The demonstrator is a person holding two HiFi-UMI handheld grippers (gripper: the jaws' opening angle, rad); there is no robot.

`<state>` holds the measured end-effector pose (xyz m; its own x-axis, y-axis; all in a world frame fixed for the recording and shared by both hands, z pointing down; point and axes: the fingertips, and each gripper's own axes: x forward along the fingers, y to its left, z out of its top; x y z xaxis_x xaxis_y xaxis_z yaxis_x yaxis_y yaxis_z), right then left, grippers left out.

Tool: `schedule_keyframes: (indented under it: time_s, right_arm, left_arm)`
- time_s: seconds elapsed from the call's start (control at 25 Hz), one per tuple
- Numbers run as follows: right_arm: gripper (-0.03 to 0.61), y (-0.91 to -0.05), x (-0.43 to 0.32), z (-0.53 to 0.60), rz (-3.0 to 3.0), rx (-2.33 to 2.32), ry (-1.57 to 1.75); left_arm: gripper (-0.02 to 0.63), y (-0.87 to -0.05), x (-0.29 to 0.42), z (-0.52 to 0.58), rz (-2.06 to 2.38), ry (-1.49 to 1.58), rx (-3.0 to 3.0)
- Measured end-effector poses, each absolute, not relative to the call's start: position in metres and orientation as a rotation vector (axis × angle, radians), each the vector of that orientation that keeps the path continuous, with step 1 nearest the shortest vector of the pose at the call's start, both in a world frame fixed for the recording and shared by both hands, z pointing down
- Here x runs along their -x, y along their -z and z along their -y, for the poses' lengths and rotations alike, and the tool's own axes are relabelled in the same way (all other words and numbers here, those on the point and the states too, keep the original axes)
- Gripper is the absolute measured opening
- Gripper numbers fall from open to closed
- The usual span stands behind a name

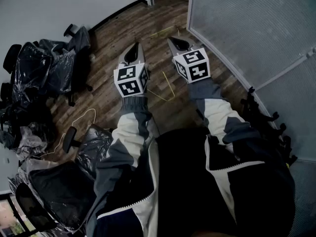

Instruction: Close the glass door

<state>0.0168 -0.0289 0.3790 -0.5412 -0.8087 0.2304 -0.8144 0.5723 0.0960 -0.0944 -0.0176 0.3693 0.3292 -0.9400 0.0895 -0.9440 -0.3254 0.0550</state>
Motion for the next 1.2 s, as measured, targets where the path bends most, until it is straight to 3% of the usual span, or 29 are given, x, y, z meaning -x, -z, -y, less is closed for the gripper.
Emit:
schedule_keyframes:
  time_s: [1.2]
  right_arm:
    - [0.005, -0.387, -0.036, 0.003, 2.529, -1.296, -0.030]
  left_arm:
    - [0.002, -0.383, 0.073, -0.010, 1.705, -0.082, -2.512]
